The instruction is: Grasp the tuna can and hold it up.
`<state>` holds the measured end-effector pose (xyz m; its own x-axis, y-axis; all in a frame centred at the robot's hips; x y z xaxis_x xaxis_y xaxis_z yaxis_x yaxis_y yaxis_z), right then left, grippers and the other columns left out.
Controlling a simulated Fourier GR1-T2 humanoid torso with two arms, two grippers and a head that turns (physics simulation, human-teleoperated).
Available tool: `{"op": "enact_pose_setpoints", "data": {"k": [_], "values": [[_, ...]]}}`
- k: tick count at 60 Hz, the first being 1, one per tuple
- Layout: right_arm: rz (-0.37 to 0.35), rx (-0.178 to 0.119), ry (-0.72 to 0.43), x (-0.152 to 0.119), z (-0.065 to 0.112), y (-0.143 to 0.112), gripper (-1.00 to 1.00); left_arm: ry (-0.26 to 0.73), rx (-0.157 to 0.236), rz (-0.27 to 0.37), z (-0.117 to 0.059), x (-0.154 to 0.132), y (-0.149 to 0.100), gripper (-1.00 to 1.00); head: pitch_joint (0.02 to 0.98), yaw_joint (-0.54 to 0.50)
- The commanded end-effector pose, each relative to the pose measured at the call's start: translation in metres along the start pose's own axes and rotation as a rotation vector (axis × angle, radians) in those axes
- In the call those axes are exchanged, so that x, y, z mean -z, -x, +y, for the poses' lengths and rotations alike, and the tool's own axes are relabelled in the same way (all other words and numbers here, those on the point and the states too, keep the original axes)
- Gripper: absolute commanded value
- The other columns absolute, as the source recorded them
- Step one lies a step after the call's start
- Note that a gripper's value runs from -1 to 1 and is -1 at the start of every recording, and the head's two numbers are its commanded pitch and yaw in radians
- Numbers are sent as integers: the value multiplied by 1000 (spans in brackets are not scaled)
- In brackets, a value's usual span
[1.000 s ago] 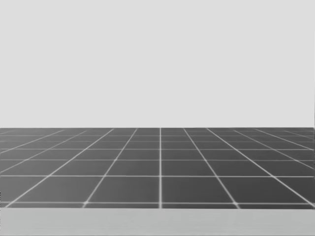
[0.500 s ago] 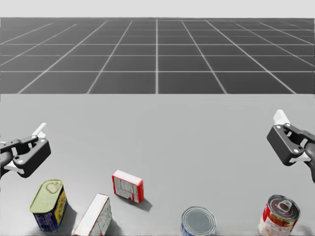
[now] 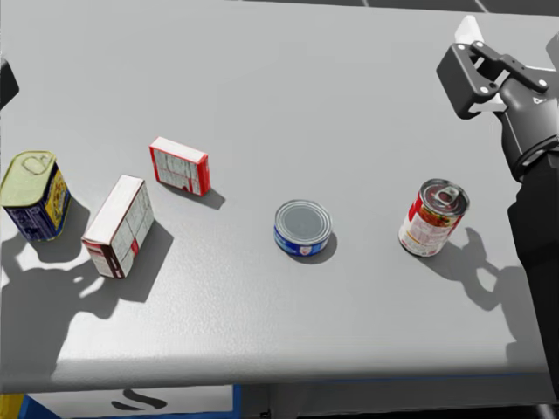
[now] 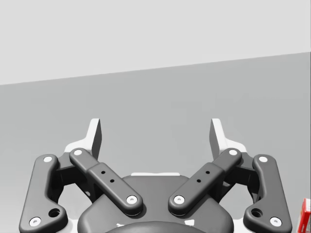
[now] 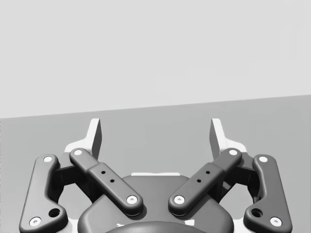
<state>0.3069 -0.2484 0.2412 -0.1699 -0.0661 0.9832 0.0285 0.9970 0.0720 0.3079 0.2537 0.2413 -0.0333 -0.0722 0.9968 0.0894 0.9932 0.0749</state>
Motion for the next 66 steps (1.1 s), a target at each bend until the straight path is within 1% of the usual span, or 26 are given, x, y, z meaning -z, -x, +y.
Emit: {"op": "enact_pose_setpoints", "data": {"k": [1,4,6,9,10,14,15,20,24,28,29,33,36,41,42,43,46,47,48,51,54,56,59,60,63,66], "values": [[0,1,-17,-1,2,-3,-1000,2,-1,-1,-2,0,-1,-1000,915,-98],[2,0,-16,-1,4,-3,-1000,1,-3,-1,-2,0,-1,-1000,919,-100],[9,8,-29,-2,5,-5,-1000,0,-4,-1,-2,0,-1,-1000,918,-101],[5,3,-37,-6,7,-10,-1000,-1,-6,0,-1,0,-2,-1000,915,-101],[-4,-4,-44,-9,8,-14,-1000,-2,-8,0,-1,0,-2,-1000,913,-100],[-5,16,-67,-17,11,-24,-1000,-4,-10,0,-1,0,-2,-1000,911,-99],[2,15,-92,-24,15,-28,-1000,-5,-11,1,0,-1,-2,-1000,911,-100],[13,16,-129,-40,23,-37,-1000,-7,-13,0,0,-1,-2,-1000,909,-104],[28,27,-182,-58,31,-44,-1000,-8,-15,0,0,-1,-2,-1000,908,-108],[36,16,-224,-76,37,-51,-1000,-8,-16,-1,1,-1,-2,-1000,905,-111],[36,16,-224,-76,37,-51,-1000,-8,-16,-1,1,-1,-2,-1000,905,-111],[47,13,-263,-94,43,-57,-1000,-8,-18,-1,1,0,-2,-1000,904,-114],[58,20,-281,-101,45,-58,-1000,-7,-18,-1,1,0,-2,-1000,905,-113],[70,0,-308,-117,51,-56,-1000,-7,-18,-2,2,0,-1,-1000,904,-115],[74,-1,-312,-118,52,-55,-1000,-7,-17,-2,2,0,-1,-1000,904,-115],[100,-2,-344,-121,53,-54,-1000,-7,-18,-2,2,0,-1,-1000,904,-117],[109,8,-347,-128,57,-51,-1000,-6,-17,-2,2,0,-1,-1000,903,-118],[113,7,-349,-129,58,-50,-1000,-6,-17,-2,2,0,-1,-1000,903,-119],[118,-9,-355,-134,61,-45,-1000,-6,-17,-2,2,0,-1,-1000,903,-120],[131,-16,-368,-137,64,-40,-1000,-6,-18,-3,2,0,-1,-1000,903,-121],[162,-10,-390,-142,68,-33,-1000,-6,-17,-3,2,0,-1,-1000,902,-121],[181,-27,-408,-146,73,-25,-1000,-6,-18,-6,2,0,-1,-1000,902,-122],[201,-32,-416,-148,76,-20,-1000,-6,-18,-7,2,0,-1,-1000,902,-122],[217,-33,-429,-150,78,-16,-1000,-6,-18,-7,2,0,-1,-1000,901,-124],[231,-31,-437,-150,80,-12,-1000,-6,-18,-8,2,0,-1,-1000,900,-126],[253,-39,-443,-150,82,-5,-1000,-6,-17,-8,1,0,-1,-1000,898,-129]]}}
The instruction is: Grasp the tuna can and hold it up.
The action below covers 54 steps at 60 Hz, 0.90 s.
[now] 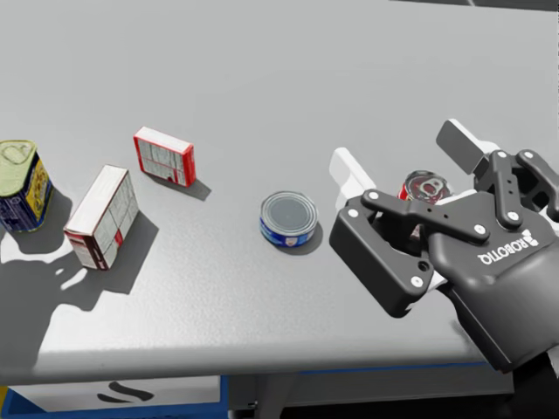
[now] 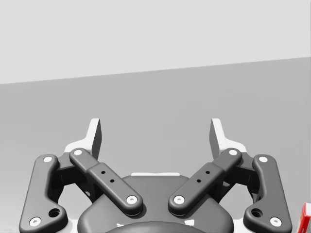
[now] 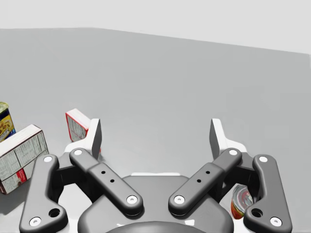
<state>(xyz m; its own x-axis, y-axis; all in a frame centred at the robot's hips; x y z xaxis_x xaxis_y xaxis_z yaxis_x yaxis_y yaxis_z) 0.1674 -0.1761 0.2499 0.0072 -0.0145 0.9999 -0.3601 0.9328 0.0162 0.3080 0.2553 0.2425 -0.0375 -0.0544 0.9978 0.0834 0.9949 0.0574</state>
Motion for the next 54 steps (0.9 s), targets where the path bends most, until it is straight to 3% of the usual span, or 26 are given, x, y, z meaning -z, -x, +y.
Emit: {"op": "enact_pose_setpoints", "data": {"k": [1,5,13,19,32,54], "values": [[78,-9,-47,0,17,25,-1000,1,0,-2,0,0,0,-1000,897,-130],[106,-21,-50,4,18,34,-1000,2,0,-3,0,0,0,-1000,896,-132],[154,-4,-56,16,18,50,-1000,1,-1,-4,0,0,0,-1000,895,-129],[191,-8,-58,26,18,63,-1000,1,0,-4,-1,0,0,-1000,895,-129],[269,-33,-39,52,17,91,-1000,5,6,-6,-2,0,0,-1000,895,-127],[326,-65,17,86,13,116,-1000,3,5,-6,-1,0,0,-1000,892,-127]]}}
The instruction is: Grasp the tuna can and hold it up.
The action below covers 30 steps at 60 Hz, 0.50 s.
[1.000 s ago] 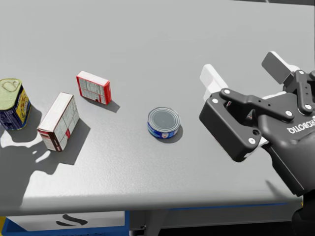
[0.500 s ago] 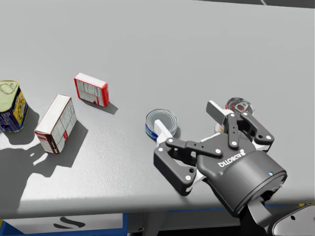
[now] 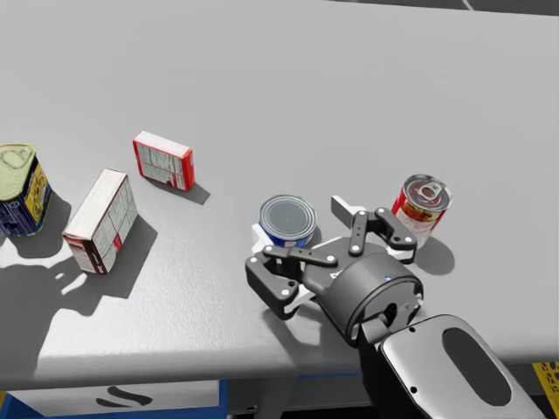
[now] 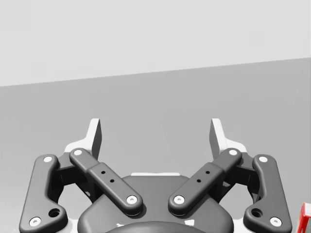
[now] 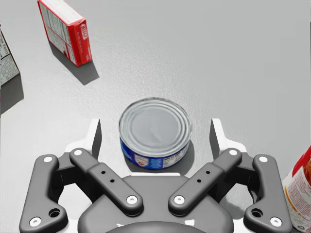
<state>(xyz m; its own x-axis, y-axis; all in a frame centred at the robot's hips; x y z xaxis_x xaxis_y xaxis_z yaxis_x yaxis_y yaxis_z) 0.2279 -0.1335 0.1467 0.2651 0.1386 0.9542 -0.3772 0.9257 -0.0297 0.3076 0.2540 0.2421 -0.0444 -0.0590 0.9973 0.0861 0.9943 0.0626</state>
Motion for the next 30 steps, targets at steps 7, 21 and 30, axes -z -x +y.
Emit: {"op": "enact_pose_setpoints", "data": {"k": [7,21,30], "values": [[43,-9,47,29,-5,10,-1000,0,1,0,0,0,0,-1000,888,-128],[83,-12,34,45,-1,13,-1000,1,1,1,0,0,0,-1000,882,-123],[78,-50,29,43,2,16,-104,2,2,3,-1,0,0,-1000,878,-124]]}}
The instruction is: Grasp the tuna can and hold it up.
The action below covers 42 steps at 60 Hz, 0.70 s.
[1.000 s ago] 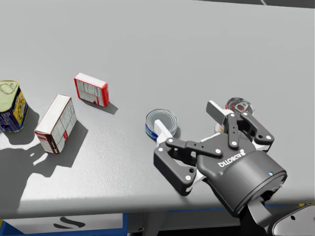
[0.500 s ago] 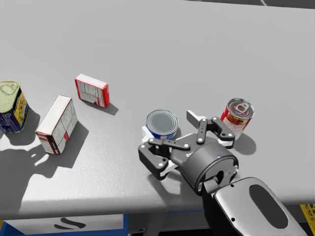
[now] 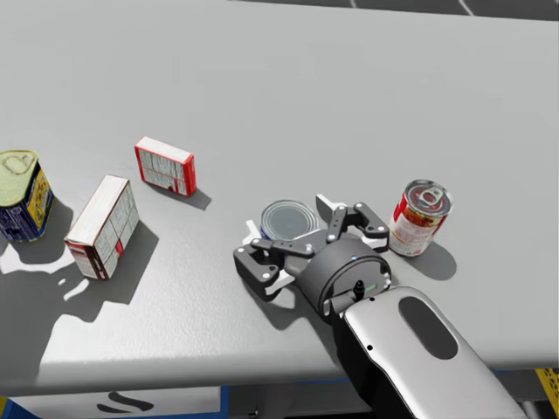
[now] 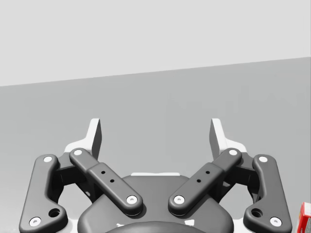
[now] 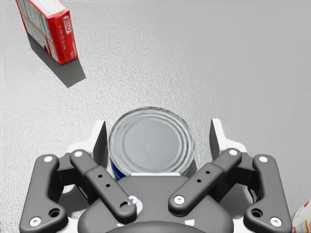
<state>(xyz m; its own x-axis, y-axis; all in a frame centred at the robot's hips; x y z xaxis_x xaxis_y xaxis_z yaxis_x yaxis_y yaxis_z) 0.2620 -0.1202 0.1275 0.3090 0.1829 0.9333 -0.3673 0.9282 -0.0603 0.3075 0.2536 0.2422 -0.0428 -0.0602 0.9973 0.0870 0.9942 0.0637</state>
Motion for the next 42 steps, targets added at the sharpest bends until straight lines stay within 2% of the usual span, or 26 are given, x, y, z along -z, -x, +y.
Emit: {"op": "enact_pose_setpoints", "data": {"k": [1,2,3,11,17,20,34,42], "values": [[16,-21,13,3,2,8,285,1,1,1,0,0,0,-1000,878,-124],[21,-19,4,3,2,8,947,2,1,2,0,0,0,-1000,876,-125],[24,-15,4,2,2,9,992,2,1,2,0,0,0,-1000,875,-125],[83,22,-1,1,0,11,1000,1,5,3,-1,0,1,-1000,814,-124],[86,15,-2,0,0,12,1000,-1,6,5,-1,0,1,-1000,755,-124],[83,-1,-2,-1,0,12,1000,-3,7,6,-1,0,2,-1000,707,-128],[79,-1,1,-1,0,13,1000,-3,9,8,-1,0,3,-1000,539,-140],[77,-2,-1,-1,0,14,1000,-4,9,9,-1,0,3,-1000,478,-144]]}}
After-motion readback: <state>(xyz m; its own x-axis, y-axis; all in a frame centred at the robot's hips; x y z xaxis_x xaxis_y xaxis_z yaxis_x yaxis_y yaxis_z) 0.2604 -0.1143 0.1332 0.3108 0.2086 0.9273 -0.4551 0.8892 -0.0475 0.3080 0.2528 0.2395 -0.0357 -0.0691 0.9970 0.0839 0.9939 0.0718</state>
